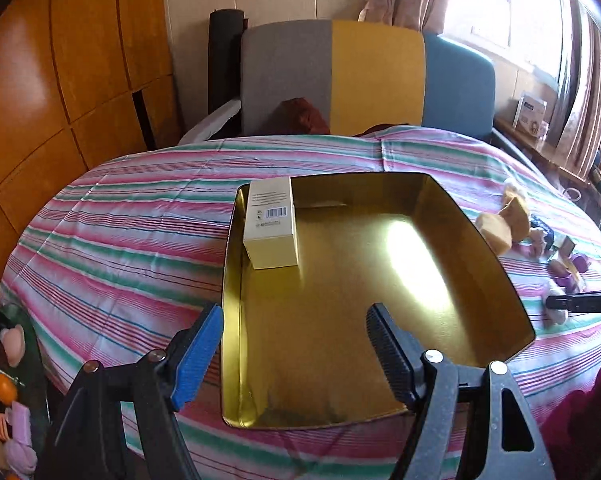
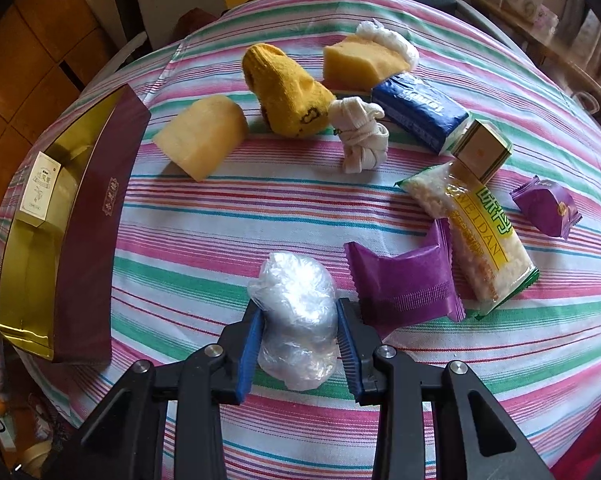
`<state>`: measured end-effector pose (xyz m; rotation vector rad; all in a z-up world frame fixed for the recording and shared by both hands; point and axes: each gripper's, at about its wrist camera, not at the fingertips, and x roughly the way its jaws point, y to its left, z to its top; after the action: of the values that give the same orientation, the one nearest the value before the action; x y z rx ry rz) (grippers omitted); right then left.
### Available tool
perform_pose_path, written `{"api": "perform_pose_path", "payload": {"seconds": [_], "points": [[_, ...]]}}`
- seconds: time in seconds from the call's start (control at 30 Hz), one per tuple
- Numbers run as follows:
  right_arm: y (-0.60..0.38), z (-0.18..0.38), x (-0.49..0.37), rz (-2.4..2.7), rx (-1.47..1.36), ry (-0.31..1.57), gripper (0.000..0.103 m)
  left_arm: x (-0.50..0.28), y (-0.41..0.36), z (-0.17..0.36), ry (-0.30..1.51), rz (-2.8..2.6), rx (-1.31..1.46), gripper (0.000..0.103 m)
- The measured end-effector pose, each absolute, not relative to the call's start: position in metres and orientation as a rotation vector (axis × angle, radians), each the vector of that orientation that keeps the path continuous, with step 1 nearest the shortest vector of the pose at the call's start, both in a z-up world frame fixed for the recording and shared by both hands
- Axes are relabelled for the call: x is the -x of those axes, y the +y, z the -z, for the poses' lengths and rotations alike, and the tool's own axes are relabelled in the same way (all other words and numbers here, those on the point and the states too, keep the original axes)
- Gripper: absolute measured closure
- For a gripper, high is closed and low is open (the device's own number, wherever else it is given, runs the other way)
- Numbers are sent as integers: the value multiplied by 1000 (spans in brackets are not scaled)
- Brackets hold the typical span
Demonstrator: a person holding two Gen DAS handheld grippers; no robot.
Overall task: Organize objects
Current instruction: 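Lower the white box into the gold tray and open the left tool, then carry the plastic bundle into the gold tray and open the right tool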
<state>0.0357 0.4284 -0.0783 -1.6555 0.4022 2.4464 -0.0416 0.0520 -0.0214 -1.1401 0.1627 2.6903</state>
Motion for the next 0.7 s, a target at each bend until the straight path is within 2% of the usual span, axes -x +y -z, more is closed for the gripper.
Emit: {"api": "perform_pose_path", "payload": {"seconds": [0.33,0.7], "points": [[408,71,-39,-2464,1600,379,67,28,45,24,126,-2677,1150,28],[319,-8,-6,-2787,1416,436,67,36,11,36,-5,-2660,1225,28]]}}
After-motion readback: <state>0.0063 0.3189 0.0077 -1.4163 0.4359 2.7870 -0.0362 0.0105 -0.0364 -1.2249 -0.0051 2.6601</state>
